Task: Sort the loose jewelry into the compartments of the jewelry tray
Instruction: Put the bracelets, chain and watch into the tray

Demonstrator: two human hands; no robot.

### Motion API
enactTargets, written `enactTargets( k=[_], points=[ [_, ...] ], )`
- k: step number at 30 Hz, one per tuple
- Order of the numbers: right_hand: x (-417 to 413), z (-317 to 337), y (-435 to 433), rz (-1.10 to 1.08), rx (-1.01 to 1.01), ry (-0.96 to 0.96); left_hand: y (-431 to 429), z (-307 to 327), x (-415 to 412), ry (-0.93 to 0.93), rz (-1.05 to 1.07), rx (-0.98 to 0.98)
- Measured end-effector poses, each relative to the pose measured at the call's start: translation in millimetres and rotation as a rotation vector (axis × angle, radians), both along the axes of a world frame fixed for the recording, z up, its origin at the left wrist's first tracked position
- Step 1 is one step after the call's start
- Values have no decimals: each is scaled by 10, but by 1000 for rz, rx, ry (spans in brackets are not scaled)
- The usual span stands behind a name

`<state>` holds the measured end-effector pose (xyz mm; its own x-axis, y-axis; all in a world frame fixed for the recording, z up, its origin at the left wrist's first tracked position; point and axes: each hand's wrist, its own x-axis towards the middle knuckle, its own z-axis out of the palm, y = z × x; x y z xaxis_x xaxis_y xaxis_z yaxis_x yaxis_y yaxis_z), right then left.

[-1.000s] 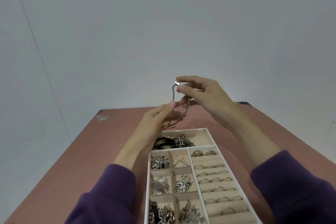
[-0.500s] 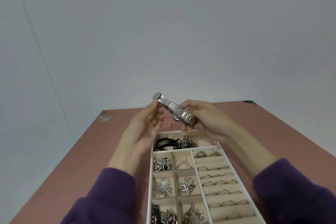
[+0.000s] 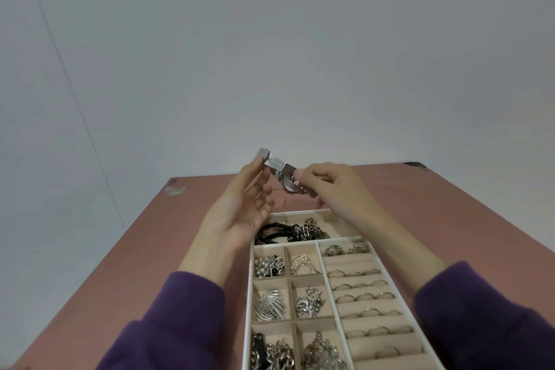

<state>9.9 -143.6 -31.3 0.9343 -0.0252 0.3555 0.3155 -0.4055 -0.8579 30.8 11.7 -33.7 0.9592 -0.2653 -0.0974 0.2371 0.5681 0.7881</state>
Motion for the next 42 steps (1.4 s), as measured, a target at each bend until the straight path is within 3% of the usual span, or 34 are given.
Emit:
enactTargets(
  k=[6,15,22,28,34,42],
  points=[
    [-59,47,36,-49,7,-101,-38,-19,-3,-57,-23,57],
    [-71,86,-11,34,179,-96,-19,-27,83,23,97,-134],
    [-78,84,-42,173,141,112,-8,-15,86,24,139,-148],
    [-55,73,-15,31,113,40,-53,-30,61,-23,95,-89],
    [-70,54,10,-17,149,-42,-123,-51,-22,-26,52,95],
    [-20,-16,16,36,248,6,-163,-46,-73,-99,7,0]
  ],
)
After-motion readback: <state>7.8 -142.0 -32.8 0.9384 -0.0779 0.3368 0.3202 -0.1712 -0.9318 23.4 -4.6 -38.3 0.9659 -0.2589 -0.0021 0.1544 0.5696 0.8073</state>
